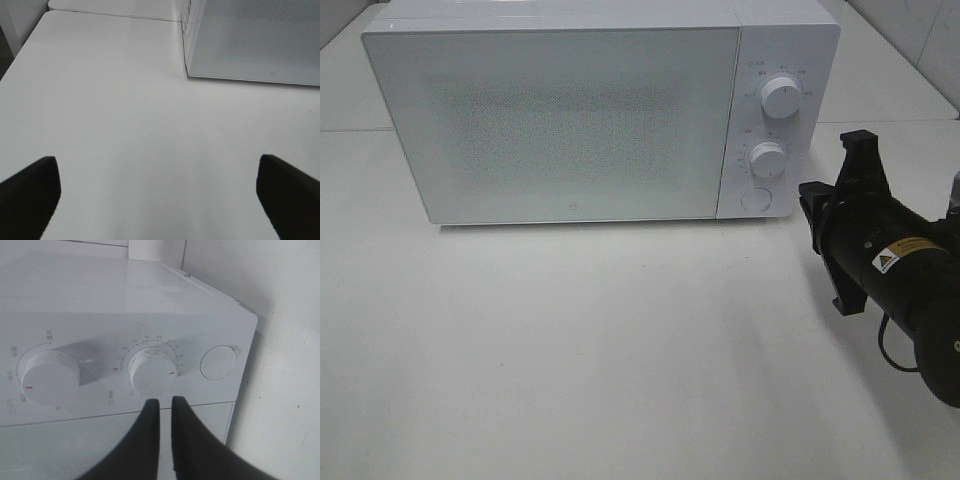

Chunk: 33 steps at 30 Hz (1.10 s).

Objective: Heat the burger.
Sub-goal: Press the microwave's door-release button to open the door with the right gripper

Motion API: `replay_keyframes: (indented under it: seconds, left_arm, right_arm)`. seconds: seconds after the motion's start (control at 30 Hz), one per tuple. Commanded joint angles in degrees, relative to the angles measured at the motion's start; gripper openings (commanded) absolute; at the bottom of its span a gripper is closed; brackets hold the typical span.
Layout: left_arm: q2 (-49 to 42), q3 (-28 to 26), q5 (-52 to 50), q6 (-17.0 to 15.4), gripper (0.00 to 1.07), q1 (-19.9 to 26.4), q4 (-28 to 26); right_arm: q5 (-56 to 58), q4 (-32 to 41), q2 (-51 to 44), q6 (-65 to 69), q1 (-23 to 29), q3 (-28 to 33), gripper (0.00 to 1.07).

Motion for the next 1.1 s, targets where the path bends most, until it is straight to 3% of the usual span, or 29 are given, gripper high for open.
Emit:
replay_keyframes:
  seconds: [0.03,0.17,0.67,0.97,1.1]
  left_arm:
    - [-0.97,0.0,-0.92,-0.11,1.0,0.11,-0.11]
    - [-0.97,0.0,-0.92,-0.11,1.0,0.11,-0.11]
    - [-0.97,0.0,-0.92,-0.11,1.0,0.11,-0.11]
    - [-0.97,0.0,-0.92,-0.11,1.0,0.11,-0.11]
    - [-0.97,0.0,-0.92,-0.11,1.0,0.11,-0.11]
  right_arm:
    - [-2.98,-0.8,-0.11,6.42,0.0,-0.11,0.03]
    - [3.09,-1.09,-0.11,10.94,-0.06,-0.11,0.0]
    - [9.57,-0.17,-0.11,9.34,-0.23,-0.17,0.0]
    - [15.58,-9.34,-0.11,6.99,-6.88,-5.96,0.0]
    - [17.65,-9.63,-0.11,6.3,-7.56,-7.56,0.0]
